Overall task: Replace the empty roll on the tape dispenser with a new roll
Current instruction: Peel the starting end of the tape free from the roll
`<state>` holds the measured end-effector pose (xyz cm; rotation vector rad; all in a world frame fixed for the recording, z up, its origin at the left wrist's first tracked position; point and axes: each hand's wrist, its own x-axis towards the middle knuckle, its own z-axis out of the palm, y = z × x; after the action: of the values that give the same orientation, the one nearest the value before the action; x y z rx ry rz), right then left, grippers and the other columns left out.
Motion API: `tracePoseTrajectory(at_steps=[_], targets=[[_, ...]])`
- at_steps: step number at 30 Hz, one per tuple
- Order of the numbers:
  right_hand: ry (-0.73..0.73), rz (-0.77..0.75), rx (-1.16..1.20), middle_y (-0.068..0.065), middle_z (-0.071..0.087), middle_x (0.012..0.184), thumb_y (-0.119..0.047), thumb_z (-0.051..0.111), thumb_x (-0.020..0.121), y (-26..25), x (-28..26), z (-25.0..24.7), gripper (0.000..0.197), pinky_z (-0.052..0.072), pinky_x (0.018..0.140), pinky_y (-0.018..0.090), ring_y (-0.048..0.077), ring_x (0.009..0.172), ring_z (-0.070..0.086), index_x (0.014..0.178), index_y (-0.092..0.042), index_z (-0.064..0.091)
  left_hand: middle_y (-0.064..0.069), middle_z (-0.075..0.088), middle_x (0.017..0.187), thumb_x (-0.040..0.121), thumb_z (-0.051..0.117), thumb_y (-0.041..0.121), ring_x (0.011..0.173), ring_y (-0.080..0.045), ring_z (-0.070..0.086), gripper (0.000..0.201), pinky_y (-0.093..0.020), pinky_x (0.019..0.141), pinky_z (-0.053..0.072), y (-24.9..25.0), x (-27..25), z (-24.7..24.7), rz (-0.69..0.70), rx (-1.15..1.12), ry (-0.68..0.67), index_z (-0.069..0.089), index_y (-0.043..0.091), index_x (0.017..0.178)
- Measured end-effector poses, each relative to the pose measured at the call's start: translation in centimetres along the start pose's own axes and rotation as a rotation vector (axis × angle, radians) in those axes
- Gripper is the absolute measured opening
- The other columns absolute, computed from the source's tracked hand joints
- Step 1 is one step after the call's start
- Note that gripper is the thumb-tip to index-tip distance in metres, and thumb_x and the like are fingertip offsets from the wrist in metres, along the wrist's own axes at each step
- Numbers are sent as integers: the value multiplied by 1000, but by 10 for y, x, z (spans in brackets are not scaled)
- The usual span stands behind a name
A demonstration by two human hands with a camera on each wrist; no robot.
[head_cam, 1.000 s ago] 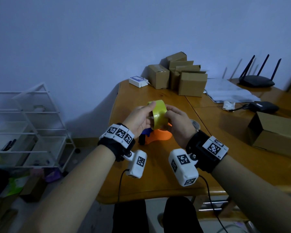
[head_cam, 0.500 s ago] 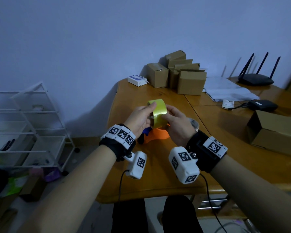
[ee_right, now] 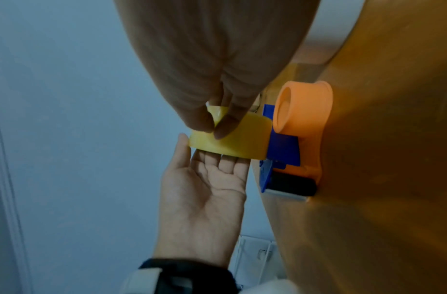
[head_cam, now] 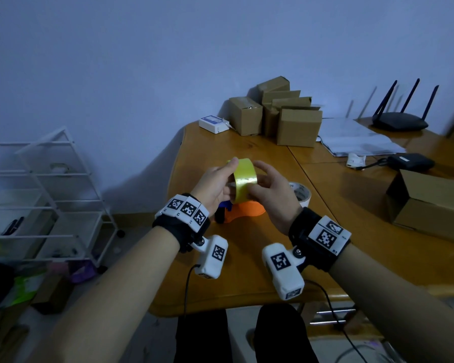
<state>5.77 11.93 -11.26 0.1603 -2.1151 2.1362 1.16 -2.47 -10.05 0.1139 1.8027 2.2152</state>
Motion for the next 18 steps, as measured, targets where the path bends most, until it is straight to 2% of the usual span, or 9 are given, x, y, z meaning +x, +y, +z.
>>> tracePoseTrajectory(at_steps=[2,5,8,12,15,18], targets=[[40,-23,-59,9,66,114,-3,64,87,1,1,0,52,58,79,41,29,100,64,134,-23,52,-20,71,114,98,52,44,104,-35,69,47,-47,89,56,-1,0,-1,-8,-4,19,59,6,125],[75,-23,-34,4,64,101,-9,66,90,-5,1,1,36,52,64,31,20,83,61,123,-22,59,-18,72,112,97,51,48,102,-31,71,52,-46,87,57,-2,1,-3,-27,-12,21,60,5,125],[66,-121,-113,3,60,92,-11,67,90,-10,1,-2,21,50,56,28,14,74,58,107,-24,65,-19,71,114,94,53,52,104,-31,70,57,-47,87,57,-2,2,-2,-34,-27,15,59,5,127],[76,-254,-371,2,62,97,-21,70,89,-10,4,-10,8,53,62,31,15,78,60,94,-27,67,-17,72,112,92,55,54,102,-30,71,59,-46,86,57,1,4,-2,-18,0,17,60,5,125],[110,-350,-611,-2,60,100,-27,70,88,-11,8,-19,4,44,69,21,11,84,57,92,-25,68,-17,72,113,91,56,54,103,-28,71,61,-43,88,57,0,4,1,-22,27,25,60,3,125],[113,-386,-668,-6,61,94,-25,68,90,-14,10,-25,5,43,73,25,10,82,55,86,-26,65,-19,71,113,96,54,45,102,-28,71,52,-42,90,56,-2,3,5,-14,30,20,63,0,121]])
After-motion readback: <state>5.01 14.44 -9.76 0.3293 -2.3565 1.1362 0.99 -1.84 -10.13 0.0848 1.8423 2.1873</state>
